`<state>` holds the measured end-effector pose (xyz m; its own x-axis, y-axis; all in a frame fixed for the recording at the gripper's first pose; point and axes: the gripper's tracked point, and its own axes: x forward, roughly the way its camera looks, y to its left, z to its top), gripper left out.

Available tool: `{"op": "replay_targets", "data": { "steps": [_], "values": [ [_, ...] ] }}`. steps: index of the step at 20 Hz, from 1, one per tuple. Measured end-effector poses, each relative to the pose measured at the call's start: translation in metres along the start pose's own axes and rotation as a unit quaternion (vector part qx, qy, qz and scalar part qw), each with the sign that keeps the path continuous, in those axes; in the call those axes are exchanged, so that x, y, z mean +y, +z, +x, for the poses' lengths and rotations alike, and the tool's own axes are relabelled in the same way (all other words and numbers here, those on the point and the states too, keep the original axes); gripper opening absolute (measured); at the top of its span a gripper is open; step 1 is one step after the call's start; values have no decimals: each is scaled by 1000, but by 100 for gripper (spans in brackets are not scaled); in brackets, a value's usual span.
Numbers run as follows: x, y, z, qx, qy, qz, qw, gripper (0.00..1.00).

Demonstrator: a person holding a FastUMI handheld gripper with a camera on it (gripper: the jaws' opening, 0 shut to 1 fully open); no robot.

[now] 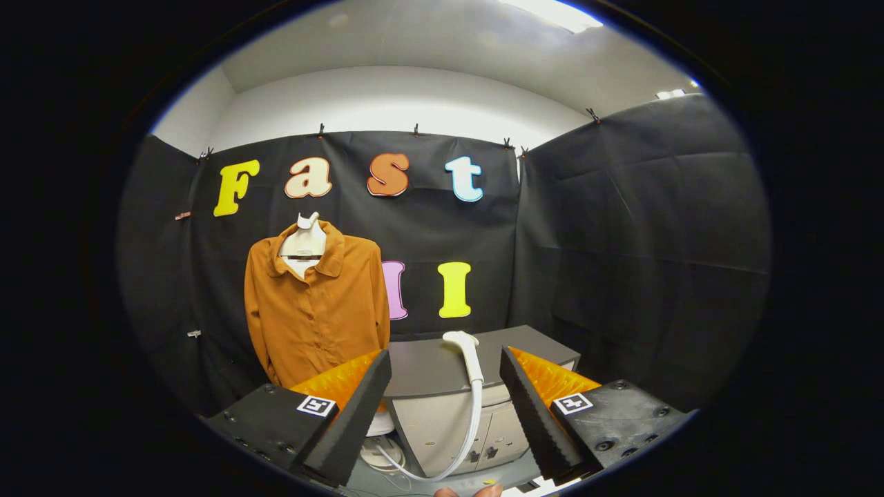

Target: Iron the clothes twice with a garment steamer, once on the left side and once on the right side.

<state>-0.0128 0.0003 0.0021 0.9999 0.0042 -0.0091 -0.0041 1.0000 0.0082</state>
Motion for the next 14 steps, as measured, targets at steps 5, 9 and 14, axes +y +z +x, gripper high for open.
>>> {"op": "replay_targets", "data": {
  "steps": [5, 9, 14],
  "values": [
    [2, 2, 15, 4, 15, 4, 1000, 98],
    [-10, -9, 48, 35, 9, 3, 999, 98],
    [-21, -46, 104, 110, 17, 18, 994, 99]
  ]
}}
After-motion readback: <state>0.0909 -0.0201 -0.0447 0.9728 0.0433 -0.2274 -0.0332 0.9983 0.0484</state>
